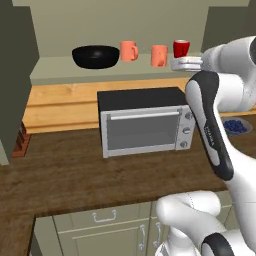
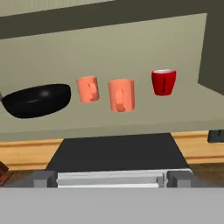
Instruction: Gather all objects into one cabinet and sort the glasses and bowls to opposite sides.
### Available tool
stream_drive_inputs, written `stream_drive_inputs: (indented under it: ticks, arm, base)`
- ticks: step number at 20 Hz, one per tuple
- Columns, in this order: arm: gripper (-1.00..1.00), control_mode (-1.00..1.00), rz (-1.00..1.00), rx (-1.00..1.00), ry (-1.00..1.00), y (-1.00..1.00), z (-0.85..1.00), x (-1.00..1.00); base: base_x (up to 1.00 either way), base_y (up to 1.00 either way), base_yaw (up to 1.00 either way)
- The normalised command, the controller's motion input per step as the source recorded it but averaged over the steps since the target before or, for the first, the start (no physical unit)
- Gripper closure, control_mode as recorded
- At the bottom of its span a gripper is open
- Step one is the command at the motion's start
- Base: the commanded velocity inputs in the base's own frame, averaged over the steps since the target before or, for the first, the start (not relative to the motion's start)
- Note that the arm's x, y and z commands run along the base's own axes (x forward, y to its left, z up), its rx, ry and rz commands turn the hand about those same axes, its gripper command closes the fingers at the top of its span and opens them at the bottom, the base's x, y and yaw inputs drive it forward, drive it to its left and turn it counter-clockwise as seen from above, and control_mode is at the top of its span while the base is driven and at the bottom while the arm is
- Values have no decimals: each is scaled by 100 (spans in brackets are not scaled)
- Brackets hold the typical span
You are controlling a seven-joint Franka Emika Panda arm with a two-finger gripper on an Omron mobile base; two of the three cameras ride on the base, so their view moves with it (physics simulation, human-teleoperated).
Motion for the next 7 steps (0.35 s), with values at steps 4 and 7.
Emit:
stream_drive_inputs:
  ticks: [4, 7]
  arm:
    - [-100, -100, 0, 0, 0, 6, 31, -100]
    - [-100, -100, 0, 0, 0, 8, 35, -100]
  base:
    - [0, 0, 0]
    - [0, 0, 0]
